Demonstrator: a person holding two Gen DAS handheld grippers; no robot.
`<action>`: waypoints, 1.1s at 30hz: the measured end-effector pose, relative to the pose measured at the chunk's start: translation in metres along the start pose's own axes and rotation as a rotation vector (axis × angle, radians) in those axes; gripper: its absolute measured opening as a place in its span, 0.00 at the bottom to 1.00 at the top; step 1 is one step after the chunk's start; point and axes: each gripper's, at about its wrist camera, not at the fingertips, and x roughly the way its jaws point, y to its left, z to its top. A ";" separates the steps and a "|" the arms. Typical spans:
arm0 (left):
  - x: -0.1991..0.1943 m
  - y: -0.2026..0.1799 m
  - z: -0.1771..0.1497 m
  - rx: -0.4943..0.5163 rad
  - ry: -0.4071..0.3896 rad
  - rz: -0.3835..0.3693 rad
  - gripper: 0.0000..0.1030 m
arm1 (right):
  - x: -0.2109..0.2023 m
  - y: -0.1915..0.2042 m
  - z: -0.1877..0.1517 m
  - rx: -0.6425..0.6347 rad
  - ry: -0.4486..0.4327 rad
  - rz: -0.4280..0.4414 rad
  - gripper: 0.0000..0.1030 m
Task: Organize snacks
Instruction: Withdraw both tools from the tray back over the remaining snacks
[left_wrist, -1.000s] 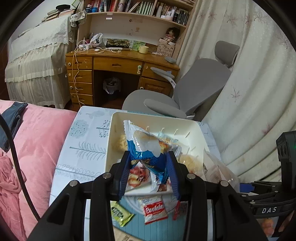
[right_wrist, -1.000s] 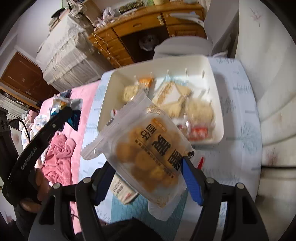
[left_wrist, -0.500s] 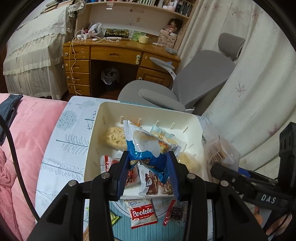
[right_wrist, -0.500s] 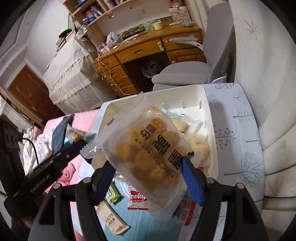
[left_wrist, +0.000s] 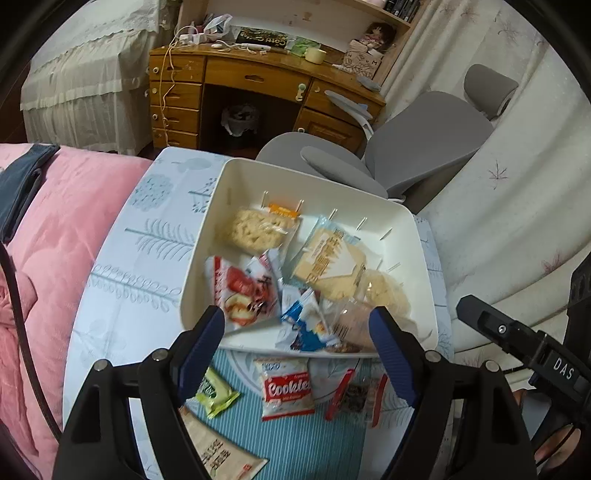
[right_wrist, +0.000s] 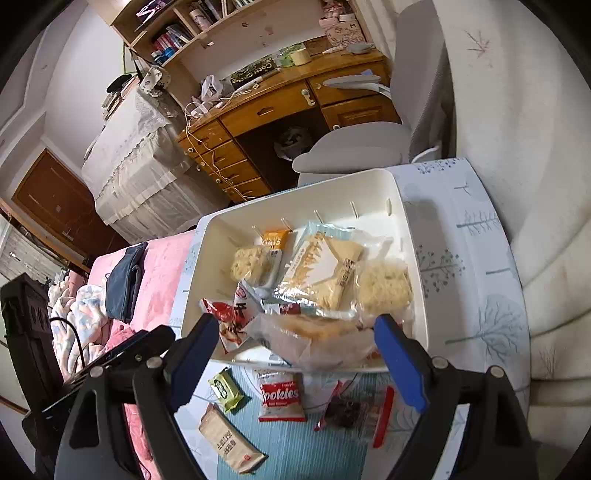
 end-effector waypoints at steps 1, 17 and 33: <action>-0.003 0.004 -0.004 -0.004 -0.003 -0.002 0.77 | -0.002 0.001 -0.003 0.002 -0.002 -0.005 0.84; -0.067 0.071 -0.073 -0.041 0.011 0.041 0.78 | -0.037 0.036 -0.082 0.081 -0.054 -0.100 0.84; -0.062 0.108 -0.139 -0.077 0.176 0.055 0.81 | -0.057 0.052 -0.171 0.077 -0.064 -0.250 0.84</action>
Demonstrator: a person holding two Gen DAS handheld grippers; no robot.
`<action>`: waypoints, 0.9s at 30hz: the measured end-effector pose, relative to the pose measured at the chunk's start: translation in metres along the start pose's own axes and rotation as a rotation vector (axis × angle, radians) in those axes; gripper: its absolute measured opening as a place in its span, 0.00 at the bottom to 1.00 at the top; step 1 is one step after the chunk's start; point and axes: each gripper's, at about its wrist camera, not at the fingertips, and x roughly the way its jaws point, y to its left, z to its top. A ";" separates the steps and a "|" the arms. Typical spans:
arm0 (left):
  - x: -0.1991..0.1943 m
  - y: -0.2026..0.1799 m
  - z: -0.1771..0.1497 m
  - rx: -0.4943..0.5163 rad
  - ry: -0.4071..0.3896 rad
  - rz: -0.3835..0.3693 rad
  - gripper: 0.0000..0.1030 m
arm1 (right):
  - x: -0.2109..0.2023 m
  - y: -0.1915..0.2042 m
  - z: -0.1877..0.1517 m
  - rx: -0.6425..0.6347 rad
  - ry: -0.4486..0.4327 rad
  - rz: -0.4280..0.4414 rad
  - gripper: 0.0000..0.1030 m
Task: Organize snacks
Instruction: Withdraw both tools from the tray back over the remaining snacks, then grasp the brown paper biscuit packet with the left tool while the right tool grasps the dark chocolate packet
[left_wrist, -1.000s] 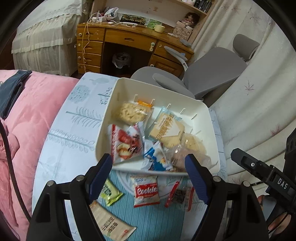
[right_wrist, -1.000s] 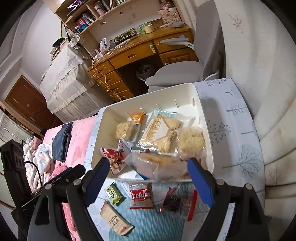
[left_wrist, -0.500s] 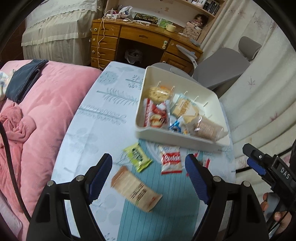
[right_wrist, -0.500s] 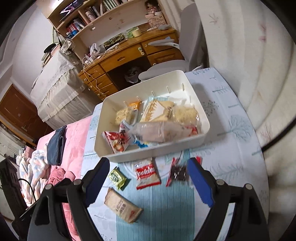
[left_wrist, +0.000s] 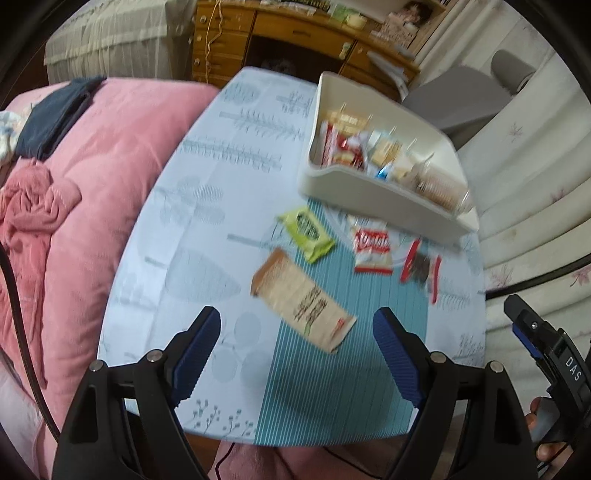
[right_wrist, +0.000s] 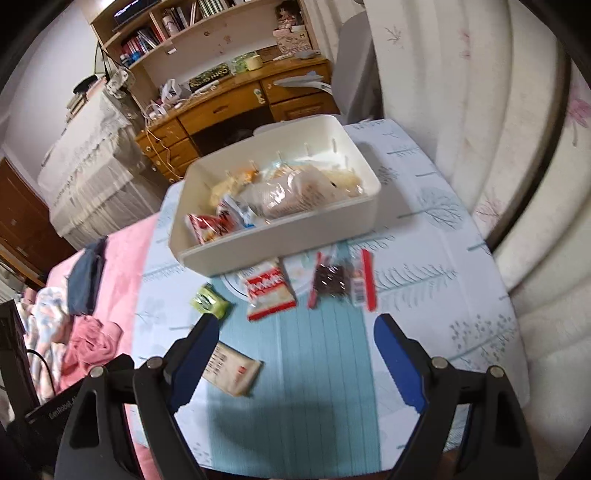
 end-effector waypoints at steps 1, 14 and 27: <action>0.004 0.001 -0.002 -0.005 0.015 0.005 0.81 | 0.001 -0.002 -0.004 0.001 0.005 -0.015 0.84; 0.045 0.003 -0.009 -0.175 0.172 0.070 0.81 | 0.028 -0.022 -0.013 -0.035 0.077 -0.050 0.84; 0.094 -0.002 0.000 -0.431 0.245 0.202 0.81 | 0.094 -0.036 0.029 -0.164 0.239 -0.006 0.84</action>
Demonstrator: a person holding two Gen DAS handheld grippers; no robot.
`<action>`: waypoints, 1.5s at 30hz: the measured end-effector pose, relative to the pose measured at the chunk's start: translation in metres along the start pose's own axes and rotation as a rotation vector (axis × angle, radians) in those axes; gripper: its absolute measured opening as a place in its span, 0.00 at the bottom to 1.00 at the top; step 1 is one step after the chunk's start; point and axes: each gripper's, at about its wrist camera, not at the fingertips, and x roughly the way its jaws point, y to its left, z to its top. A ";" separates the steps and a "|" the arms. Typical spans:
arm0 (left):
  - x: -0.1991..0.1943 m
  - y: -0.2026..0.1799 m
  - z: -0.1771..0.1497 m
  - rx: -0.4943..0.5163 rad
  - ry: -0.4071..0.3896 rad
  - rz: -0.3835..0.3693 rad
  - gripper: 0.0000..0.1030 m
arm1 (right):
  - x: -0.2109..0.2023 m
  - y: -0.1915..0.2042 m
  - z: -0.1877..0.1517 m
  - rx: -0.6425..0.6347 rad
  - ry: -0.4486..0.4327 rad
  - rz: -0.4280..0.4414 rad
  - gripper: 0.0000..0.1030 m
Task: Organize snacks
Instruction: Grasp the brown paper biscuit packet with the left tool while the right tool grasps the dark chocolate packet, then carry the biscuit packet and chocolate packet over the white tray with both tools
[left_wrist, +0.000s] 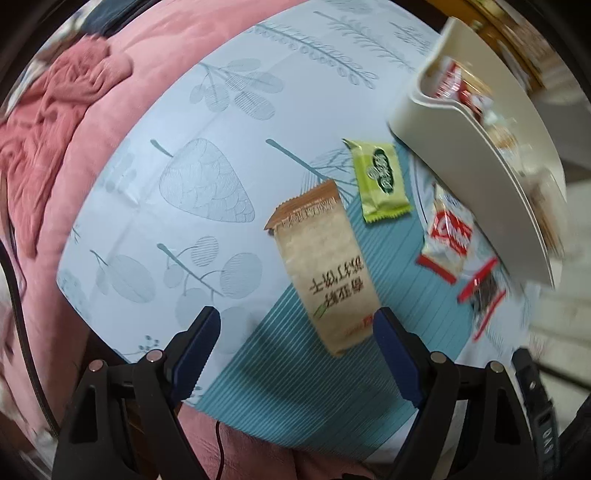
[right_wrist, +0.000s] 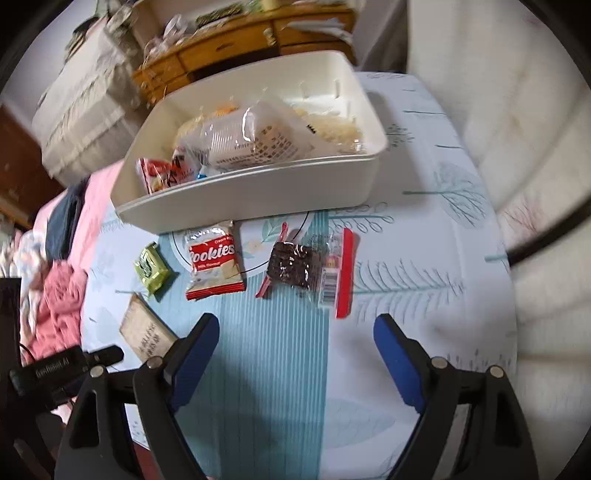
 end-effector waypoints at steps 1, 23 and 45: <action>0.003 -0.001 0.003 -0.025 -0.001 0.008 0.81 | 0.003 0.000 0.002 -0.011 0.008 0.003 0.84; 0.053 -0.018 0.042 -0.180 0.073 0.072 0.59 | 0.095 0.003 0.038 -0.049 0.183 -0.007 0.58; 0.048 -0.014 0.031 -0.221 0.120 0.101 0.52 | 0.096 0.012 0.041 -0.076 0.301 0.019 0.40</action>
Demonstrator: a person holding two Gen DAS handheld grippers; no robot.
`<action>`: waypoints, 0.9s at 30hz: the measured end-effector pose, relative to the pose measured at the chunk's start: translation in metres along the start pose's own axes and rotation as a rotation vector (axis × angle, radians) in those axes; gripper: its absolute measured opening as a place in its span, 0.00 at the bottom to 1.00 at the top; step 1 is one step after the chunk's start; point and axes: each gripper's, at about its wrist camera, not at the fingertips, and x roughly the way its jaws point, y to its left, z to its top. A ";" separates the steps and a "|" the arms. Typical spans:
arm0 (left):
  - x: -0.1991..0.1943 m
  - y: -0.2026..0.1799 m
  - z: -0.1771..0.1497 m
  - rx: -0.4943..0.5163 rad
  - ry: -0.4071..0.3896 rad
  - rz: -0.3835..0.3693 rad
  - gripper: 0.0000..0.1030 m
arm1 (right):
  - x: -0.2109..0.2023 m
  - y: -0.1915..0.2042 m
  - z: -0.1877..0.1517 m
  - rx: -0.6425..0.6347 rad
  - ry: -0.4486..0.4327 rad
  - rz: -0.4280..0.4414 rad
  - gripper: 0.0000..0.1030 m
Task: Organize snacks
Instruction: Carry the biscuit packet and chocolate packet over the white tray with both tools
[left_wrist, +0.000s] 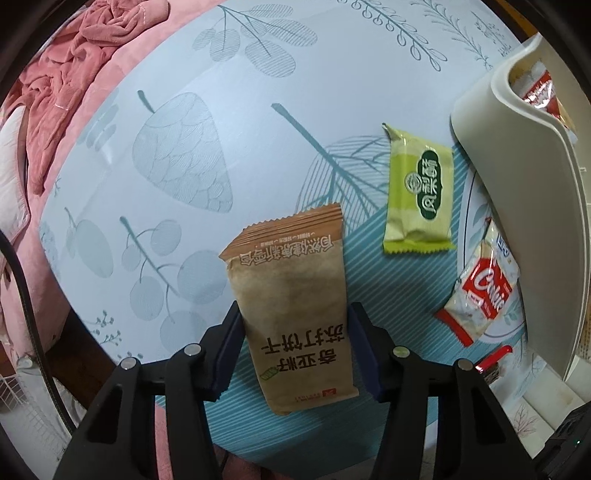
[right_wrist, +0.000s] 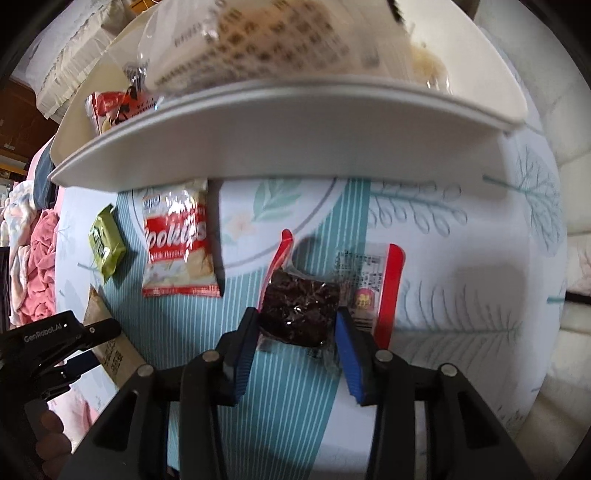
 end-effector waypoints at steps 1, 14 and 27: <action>-0.001 0.000 -0.005 0.002 -0.003 0.000 0.52 | 0.000 -0.001 -0.002 0.007 0.012 0.006 0.40; -0.064 -0.001 -0.048 0.063 -0.086 0.010 0.52 | -0.007 0.004 -0.044 0.027 0.212 0.160 0.40; -0.148 0.001 -0.062 0.132 -0.170 -0.099 0.52 | -0.087 0.030 -0.060 -0.114 -0.087 0.265 0.40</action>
